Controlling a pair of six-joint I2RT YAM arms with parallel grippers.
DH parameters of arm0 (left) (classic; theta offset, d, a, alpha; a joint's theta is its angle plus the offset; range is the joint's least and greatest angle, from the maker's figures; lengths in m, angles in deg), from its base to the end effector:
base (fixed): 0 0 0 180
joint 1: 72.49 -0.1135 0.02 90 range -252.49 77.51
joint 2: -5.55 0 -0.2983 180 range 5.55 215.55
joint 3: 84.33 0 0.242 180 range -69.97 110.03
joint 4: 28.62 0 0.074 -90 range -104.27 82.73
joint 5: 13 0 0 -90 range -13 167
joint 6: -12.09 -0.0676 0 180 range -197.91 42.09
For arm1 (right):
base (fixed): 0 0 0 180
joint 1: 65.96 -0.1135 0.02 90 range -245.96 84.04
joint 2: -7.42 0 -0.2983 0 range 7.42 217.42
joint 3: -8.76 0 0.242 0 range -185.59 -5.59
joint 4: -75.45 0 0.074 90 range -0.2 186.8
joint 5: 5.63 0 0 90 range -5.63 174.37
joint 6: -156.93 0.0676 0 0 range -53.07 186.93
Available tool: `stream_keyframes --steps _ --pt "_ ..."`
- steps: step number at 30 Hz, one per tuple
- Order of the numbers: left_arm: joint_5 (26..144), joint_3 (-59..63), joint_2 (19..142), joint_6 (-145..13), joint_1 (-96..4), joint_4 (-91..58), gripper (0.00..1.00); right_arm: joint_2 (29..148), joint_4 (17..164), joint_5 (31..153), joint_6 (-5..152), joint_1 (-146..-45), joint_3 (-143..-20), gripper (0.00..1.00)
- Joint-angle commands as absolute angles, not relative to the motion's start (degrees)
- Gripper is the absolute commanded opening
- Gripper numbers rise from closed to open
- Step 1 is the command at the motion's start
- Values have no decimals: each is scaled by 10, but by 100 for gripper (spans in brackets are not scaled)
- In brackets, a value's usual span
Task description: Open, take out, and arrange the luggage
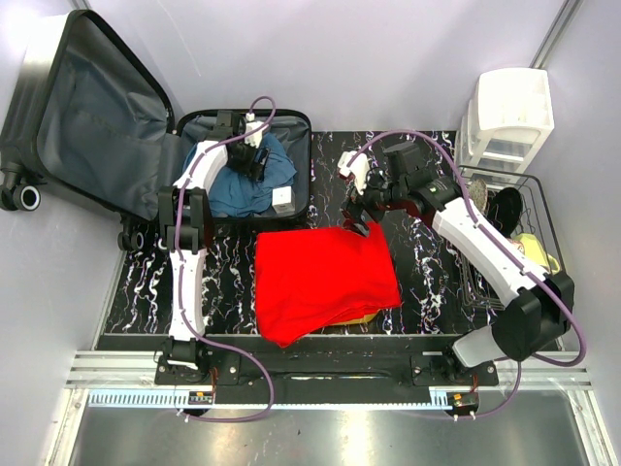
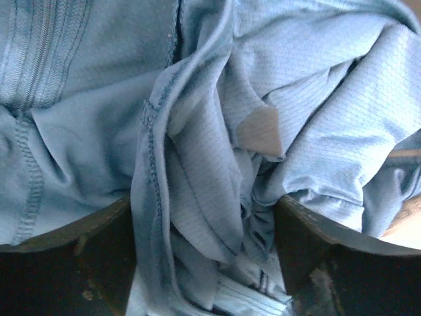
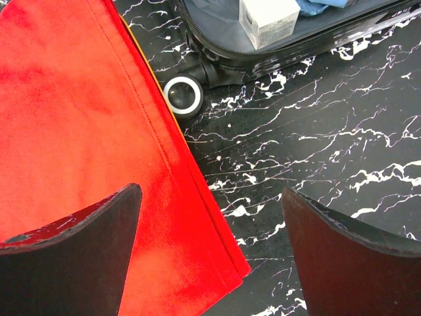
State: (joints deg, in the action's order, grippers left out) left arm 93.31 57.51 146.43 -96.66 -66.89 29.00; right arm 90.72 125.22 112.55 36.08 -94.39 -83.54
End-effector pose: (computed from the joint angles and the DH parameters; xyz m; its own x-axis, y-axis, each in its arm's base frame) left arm 0.5652 -0.0745 0.1897 -0.7078 0.3794 -0.5959 0.5014 0.8640 -0.0455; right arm 0.2709 0.1830 0.3604 -0.1165 -0.5771 -0.8083 -0.9248 0.3599 -0.1236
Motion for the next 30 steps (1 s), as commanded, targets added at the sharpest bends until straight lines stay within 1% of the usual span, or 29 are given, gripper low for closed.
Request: stream_keyframes --steps 1,2,3,4,5,6,10,14,20,25,30 --pt "928 595 1493 -994 -675 365 67 915 1246 1144 352 -940 -871 95" --pt "936 596 1486 -1000 -677 374 55 916 1246 1145 352 -939 -872 95" --pt "939 596 1481 -1002 -681 376 48 917 1246 1145 350 -938 -874 94" --pt "945 597 1477 -1008 -688 378 36 918 1246 1145 349 -939 -874 94" --pt "945 598 1467 -1016 -692 379 3 918 1247 1145 348 -938 -875 93" --pt "941 604 1463 -1018 -697 379 0 920 1246 1145 346 -938 -875 93" --pt "948 636 1428 -1032 -713 388 0 920 1243 1150 345 -937 -873 93" --pt "983 644 1318 -1025 -714 360 0 911 1232 1150 343 -937 -866 93" --pt "978 642 1210 -1016 -716 312 0 902 1208 1144 354 -937 -856 93" --pt "986 650 1155 -981 -720 265 0 892 1185 1124 368 -935 -850 93" --pt "1020 700 1112 -918 -719 212 0 881 1156 1106 406 -925 -848 95"
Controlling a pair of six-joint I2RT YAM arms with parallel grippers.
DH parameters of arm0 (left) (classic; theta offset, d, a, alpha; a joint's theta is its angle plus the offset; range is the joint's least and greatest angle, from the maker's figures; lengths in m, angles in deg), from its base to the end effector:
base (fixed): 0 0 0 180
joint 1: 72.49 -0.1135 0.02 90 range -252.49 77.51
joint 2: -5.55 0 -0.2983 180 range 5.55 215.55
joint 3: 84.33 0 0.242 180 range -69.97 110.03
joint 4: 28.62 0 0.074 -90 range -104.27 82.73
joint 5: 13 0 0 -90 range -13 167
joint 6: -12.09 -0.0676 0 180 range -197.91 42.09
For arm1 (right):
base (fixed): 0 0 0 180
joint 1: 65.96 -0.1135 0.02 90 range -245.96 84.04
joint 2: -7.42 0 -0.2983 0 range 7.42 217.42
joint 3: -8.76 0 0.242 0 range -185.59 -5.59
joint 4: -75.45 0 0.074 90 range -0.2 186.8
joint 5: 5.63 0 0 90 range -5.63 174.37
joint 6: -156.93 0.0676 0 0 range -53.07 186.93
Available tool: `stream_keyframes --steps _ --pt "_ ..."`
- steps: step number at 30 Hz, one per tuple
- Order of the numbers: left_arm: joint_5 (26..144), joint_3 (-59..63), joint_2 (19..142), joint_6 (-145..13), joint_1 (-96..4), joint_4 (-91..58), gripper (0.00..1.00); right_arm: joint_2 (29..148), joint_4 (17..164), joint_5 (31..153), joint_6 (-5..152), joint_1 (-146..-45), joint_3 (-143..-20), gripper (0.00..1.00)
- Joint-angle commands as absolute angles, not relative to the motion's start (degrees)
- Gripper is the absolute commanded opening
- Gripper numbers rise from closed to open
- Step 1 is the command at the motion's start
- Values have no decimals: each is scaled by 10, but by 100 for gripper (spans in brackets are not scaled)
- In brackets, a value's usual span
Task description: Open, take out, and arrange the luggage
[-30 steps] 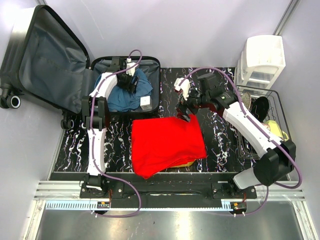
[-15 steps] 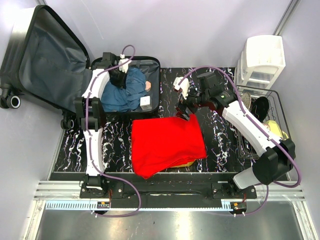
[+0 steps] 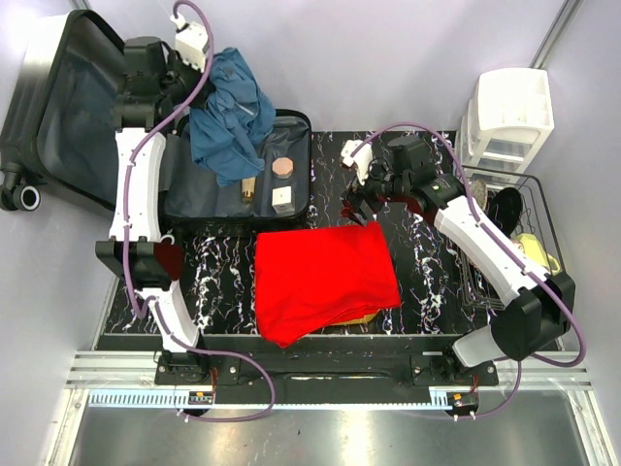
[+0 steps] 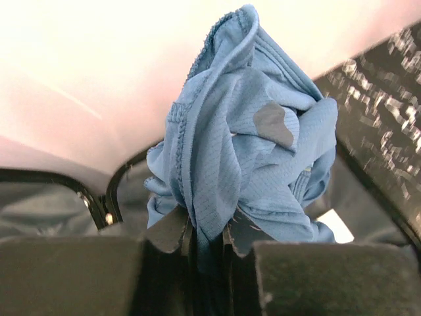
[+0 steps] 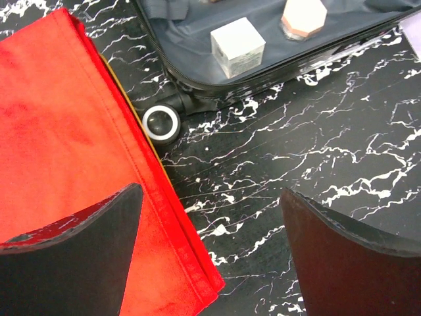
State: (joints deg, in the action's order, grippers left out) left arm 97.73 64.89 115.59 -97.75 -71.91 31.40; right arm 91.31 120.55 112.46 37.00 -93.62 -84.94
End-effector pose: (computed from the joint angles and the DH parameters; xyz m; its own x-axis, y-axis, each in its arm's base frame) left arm 0.4378 -0.0284 0.4978 -0.2191 0.3197 -0.9218 0.4408 0.8753 0.1987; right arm 0.2826 0.1841 0.3741 -0.0693 -0.5333 -0.8431 -0.9052 0.3887 -0.1715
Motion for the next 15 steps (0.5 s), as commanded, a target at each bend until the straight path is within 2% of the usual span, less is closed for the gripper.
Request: stream_keyframes --steps 1,8,15 --pt "1030 704 1103 -908 -719 202 0 879 1153 1105 413 -921 -848 95" --pt "1174 622 990 -812 -687 129 0 856 1095 1050 497 -885 -836 98" --pt "1241 461 869 -734 -567 95 0 842 1055 964 585 -821 -832 100"
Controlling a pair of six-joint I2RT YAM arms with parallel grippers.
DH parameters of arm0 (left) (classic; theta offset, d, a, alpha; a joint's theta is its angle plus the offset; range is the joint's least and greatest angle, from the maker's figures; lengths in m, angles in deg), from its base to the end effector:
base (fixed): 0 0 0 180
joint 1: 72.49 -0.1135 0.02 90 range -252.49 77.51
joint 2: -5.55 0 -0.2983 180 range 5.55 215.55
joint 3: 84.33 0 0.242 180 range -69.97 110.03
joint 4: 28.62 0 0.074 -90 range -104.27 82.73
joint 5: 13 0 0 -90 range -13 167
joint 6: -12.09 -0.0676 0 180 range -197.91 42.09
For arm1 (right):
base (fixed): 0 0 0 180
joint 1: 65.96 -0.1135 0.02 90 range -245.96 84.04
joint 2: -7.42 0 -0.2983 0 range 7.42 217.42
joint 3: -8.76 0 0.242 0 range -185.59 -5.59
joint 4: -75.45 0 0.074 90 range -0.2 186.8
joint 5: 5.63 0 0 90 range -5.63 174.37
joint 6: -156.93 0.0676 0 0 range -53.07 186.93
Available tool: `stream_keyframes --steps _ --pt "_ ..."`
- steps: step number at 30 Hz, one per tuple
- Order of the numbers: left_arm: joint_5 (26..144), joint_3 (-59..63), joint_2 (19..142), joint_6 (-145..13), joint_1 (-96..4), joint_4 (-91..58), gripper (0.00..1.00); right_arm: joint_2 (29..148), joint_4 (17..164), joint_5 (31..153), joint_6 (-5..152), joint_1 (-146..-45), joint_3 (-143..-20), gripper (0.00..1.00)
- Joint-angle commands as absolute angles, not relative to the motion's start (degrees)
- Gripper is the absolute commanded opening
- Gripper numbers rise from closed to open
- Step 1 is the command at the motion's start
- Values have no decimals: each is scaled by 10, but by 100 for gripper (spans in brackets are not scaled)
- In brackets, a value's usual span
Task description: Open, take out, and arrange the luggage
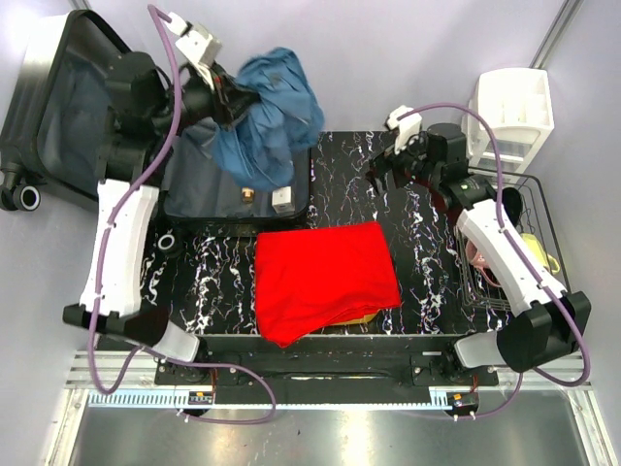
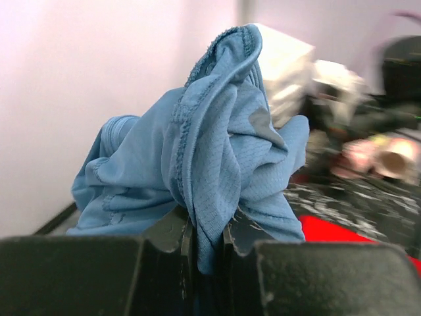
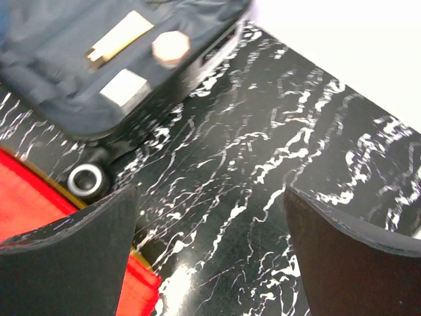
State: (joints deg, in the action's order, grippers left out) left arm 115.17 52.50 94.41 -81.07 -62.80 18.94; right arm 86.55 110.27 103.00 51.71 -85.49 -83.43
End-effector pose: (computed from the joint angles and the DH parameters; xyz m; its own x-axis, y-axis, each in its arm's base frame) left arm 0.2919 -0.0922 0.5924 0.0479 0.0358 -0.9982 0.7400 0.6700 0.0595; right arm 0.3016 0.1299 0.4100 -0.1806 -0.3280 -0.9273 -0.6672 0.7335 -0.1295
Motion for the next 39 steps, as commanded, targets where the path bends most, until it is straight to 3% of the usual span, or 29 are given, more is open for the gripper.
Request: stream_keyframes --steps 1,9,16,21,28,33,35,38,39 --pt "1249 444 849 -720 -554 93 0 842 1055 961 594 -812 -831 100" --pt "1249 246 787 -710 -454 77 0 799 1062 983 629 -764 -783 100" --pt "1145 112 746 -841 -445 109 0 760 1072 1022 634 -764 -749 99" --pt "1156 73 707 -982 -430 165 0 744 1092 1043 619 -764 -745 99" --pt "1136 11 718 -1155 -286 230 0 747 1164 1228 610 -765 -759 98" --pt "1028 -36 770 -1215 -221 241 1 749 1242 1312 597 -763 -779 97" --pt "984 -54 793 -1207 -220 231 6 743 1277 1353 577 -764 -783 96" --pt "975 -50 809 -1220 -220 257 25 735 1313 1417 563 -765 -778 93" --pt "987 -45 805 -1220 -222 266 41 735 1318 1435 565 -765 -775 92"
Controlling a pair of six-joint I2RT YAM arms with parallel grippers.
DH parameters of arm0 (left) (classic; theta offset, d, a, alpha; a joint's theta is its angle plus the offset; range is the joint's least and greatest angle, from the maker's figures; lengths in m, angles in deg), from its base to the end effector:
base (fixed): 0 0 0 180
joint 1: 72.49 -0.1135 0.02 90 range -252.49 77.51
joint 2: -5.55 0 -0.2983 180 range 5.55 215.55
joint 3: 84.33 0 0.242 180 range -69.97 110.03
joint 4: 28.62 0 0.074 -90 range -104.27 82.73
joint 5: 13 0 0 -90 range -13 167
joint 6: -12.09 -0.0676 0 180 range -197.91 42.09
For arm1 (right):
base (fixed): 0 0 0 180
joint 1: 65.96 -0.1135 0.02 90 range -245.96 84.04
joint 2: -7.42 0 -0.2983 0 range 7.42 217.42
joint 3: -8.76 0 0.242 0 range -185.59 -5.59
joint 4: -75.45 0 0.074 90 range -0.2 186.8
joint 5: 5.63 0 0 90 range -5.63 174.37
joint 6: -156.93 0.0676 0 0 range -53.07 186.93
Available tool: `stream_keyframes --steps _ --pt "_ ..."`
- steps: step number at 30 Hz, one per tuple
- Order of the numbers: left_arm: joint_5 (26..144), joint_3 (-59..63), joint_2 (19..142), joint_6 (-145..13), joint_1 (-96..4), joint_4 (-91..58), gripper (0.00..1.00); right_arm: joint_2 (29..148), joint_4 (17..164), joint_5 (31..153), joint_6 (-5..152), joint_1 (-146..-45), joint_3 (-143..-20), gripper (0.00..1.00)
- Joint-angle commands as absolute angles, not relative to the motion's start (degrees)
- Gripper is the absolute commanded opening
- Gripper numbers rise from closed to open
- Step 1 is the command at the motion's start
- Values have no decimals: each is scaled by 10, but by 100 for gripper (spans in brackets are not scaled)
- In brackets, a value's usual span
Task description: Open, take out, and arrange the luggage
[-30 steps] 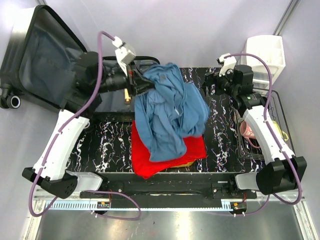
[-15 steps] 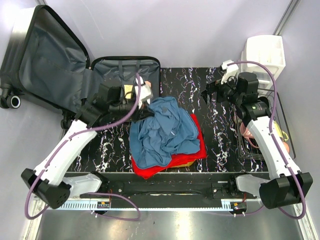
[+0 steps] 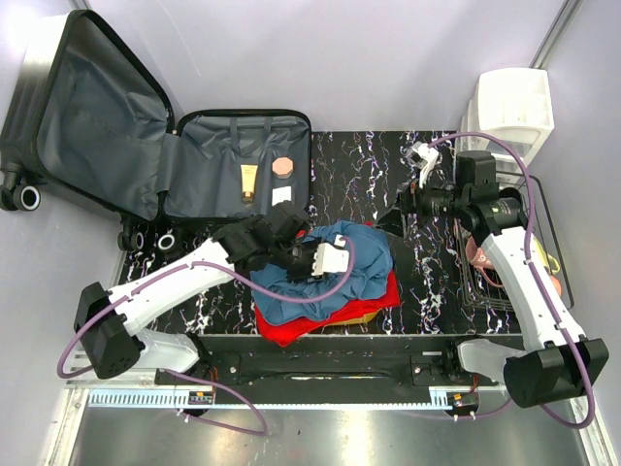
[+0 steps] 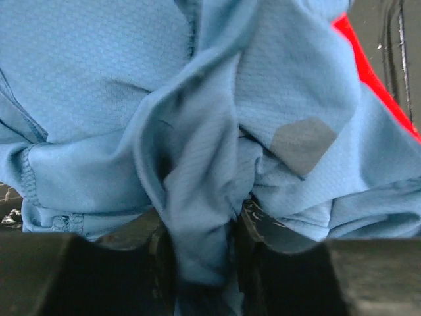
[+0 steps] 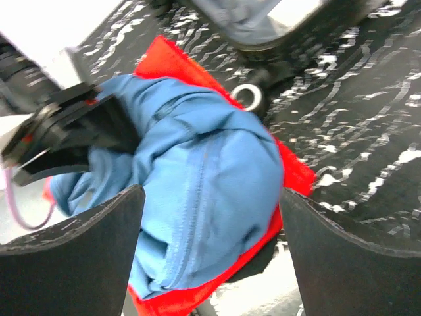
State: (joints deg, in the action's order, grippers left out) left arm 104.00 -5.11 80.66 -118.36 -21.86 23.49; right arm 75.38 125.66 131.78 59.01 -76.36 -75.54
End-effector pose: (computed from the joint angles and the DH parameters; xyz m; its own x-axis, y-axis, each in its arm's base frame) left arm 0.1504 -0.2317 0.3194 0.2132 0.6515 -0.7281 0.9766 -0.1213 0.1774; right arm 0.2268 0.0922 0.3913 -0.4432 -0.1762 -0.8789 -0.7920 0.5361 0.2920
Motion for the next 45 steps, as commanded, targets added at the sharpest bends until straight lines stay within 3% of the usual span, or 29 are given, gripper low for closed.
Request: stream_keyframes --steps 1,3,7,16,24,28,31,34,40,45 --pt "1002 -37 790 -1220 -224 277 48 735 1322 1464 565 -765 -771 90" --pt "1039 -35 754 -1221 -231 278 66 739 1327 1485 566 -766 -763 87" --pt "1057 -11 713 -1219 -240 307 77 750 1336 1486 537 -779 -767 82" --pt "1134 112 729 -1148 -358 404 79 769 1359 1370 439 -907 -778 82" --pt "1175 121 766 -1053 -465 365 79 799 1381 1237 335 -983 -704 80" --pt "1170 152 780 -1017 -487 355 81 772 1397 1217 342 -981 -756 90" --pt "1200 193 797 -987 -524 364 91 699 1399 1240 328 -931 -765 93" --pt "1227 243 824 -993 -549 405 96 656 1422 1284 298 -816 -770 94" --pt "1248 325 872 -999 -558 443 98 716 1540 1313 106 -685 -777 89" --pt "1268 399 919 -977 -560 472 99 744 1572 1288 -103 -663 -712 86"
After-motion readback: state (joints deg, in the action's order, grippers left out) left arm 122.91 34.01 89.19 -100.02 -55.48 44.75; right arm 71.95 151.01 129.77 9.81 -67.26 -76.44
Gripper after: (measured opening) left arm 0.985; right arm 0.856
